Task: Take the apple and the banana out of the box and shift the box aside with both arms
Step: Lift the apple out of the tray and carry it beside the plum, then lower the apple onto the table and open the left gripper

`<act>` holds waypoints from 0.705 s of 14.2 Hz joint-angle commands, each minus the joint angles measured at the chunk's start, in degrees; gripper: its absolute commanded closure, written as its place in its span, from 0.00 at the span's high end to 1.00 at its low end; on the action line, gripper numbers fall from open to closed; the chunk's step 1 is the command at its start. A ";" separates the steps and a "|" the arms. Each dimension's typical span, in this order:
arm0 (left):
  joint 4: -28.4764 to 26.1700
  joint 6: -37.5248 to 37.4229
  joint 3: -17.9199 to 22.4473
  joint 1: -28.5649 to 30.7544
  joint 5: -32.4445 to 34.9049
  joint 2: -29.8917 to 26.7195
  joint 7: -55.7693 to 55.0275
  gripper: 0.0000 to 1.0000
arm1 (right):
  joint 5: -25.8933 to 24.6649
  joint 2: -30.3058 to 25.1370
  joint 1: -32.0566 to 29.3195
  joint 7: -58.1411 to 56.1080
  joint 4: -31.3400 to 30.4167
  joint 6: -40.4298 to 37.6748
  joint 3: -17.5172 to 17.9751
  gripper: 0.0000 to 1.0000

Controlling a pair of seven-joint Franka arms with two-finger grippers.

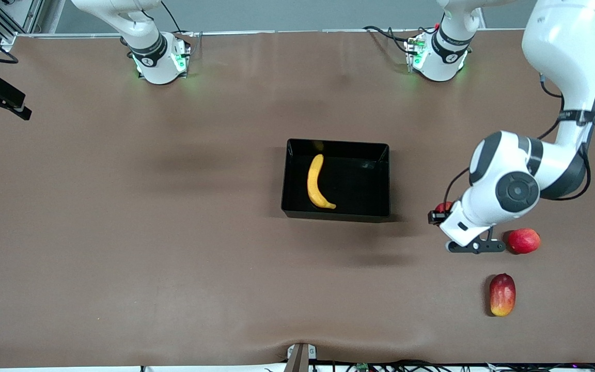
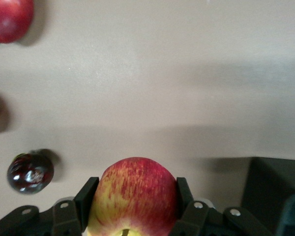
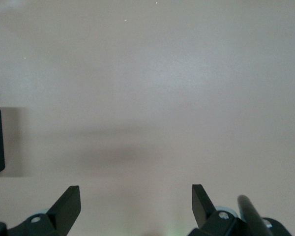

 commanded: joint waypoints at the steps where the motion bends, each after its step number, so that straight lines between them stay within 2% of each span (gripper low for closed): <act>1: -0.01 2.39 -0.38 0.93 3.71 4.24 0.54 0.00 | 0.77 0.33 -0.14 0.08 0.85 -0.26 0.08 1.00; 6: -1.06 10.20 0.06 3.39 5.05 9.79 0.54 0.00 | 0.77 0.33 -0.14 0.08 0.85 -0.35 0.08 1.00; 8: -0.89 10.30 0.68 3.22 6.28 10.49 0.54 0.00 | 0.77 0.33 -0.14 0.08 0.85 -0.35 0.08 1.00; 9: -0.97 10.30 0.68 3.31 6.37 10.50 0.54 0.14 | 0.77 0.33 -0.22 0.08 0.85 -0.35 -0.01 1.00; 10: -1.06 10.30 0.68 3.57 6.37 10.32 0.45 0.61 | 0.86 0.33 -0.23 0.08 0.85 -0.35 0.08 1.00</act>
